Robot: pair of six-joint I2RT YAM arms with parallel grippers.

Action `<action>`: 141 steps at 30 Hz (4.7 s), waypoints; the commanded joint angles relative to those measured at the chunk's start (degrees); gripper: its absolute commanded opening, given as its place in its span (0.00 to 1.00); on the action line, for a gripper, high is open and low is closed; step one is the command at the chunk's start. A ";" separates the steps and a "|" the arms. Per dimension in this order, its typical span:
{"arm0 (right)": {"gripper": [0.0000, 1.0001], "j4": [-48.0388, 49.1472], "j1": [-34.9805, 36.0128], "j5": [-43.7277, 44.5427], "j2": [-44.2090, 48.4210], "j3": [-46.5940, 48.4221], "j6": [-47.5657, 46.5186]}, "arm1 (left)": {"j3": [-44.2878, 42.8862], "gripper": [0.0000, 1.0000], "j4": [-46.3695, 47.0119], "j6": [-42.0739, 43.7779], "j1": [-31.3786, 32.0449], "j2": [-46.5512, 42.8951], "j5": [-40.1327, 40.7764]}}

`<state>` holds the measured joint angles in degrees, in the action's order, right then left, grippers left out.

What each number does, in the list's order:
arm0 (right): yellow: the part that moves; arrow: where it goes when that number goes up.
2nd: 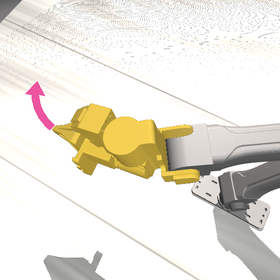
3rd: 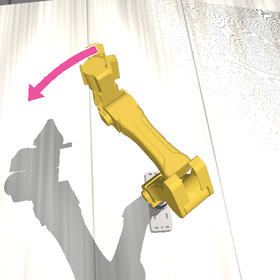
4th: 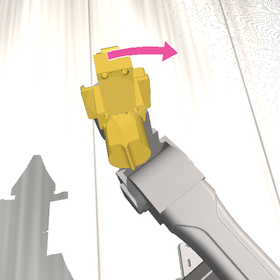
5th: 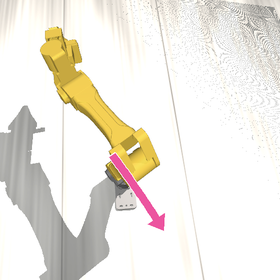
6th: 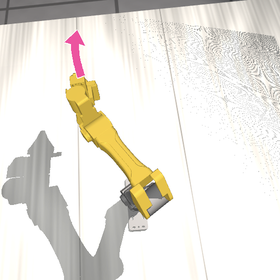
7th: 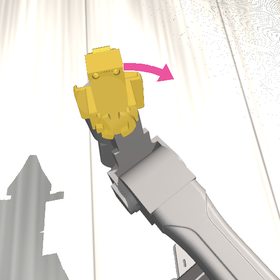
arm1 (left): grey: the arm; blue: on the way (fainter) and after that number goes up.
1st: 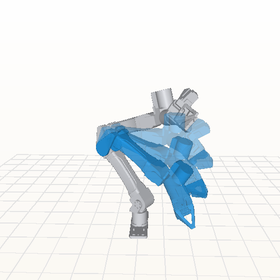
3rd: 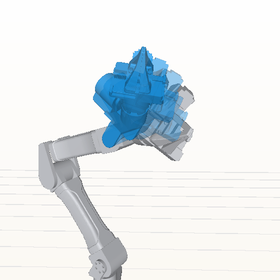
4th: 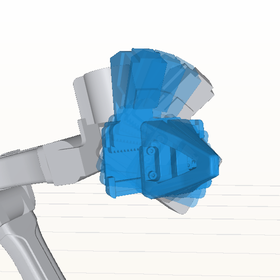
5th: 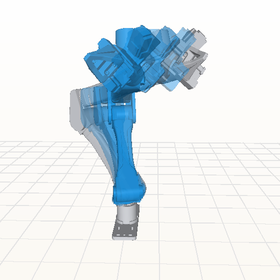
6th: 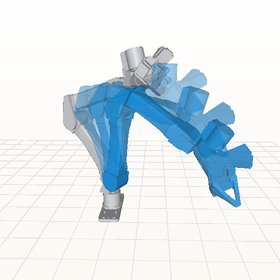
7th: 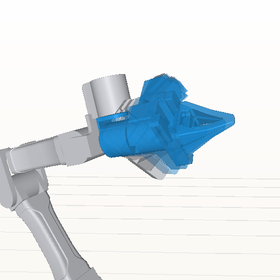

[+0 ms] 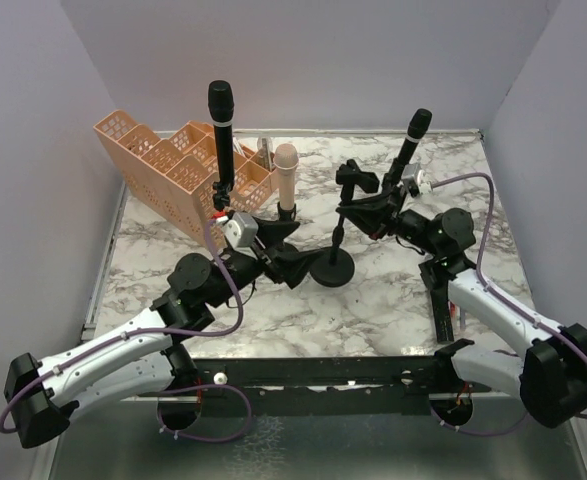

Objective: Attach the microphones to the stand

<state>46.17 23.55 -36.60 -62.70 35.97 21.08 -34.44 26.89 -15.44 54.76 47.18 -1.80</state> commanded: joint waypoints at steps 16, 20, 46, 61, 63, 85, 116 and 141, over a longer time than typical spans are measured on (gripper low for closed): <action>0.01 29.25 1.94 -14.63 -15.64 -8.34 -4.25 | -1.93 0.83 -5.52 0.26 0.17 -5.01 3.46; 0.04 29.36 2.03 -16.60 -16.92 -9.07 -4.78 | -2.40 0.83 -5.62 0.15 0.17 -4.56 3.26; 0.53 6.06 2.03 1.04 2.05 -15.20 1.43 | -18.40 0.99 -24.51 13.68 0.08 7.45 7.09; 0.51 -17.65 2.04 13.52 23.37 -17.82 11.33 | -25.52 0.99 -20.38 27.47 -6.27 18.37 -20.74; 0.51 -18.03 2.03 12.96 25.27 -18.07 13.16 | -26.90 0.99 -19.28 26.95 -9.02 20.41 -26.24; 0.48 -31.38 2.03 16.97 25.51 -8.05 22.84 | -30.93 0.74 -19.01 26.20 -15.15 29.97 -50.09; 0.61 -65.32 2.03 53.06 15.39 7.82 18.00 | -26.03 0.09 -18.70 22.12 -15.26 24.13 -35.04; 0.61 -71.47 1.97 59.00 9.07 9.91 16.42 | -27.37 0.71 -18.96 25.72 -15.25 26.74 -39.51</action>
<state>-23.38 25.54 19.59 -53.71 44.01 37.95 -61.04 7.66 8.54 39.59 73.52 -38.44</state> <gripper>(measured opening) 0.607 0.737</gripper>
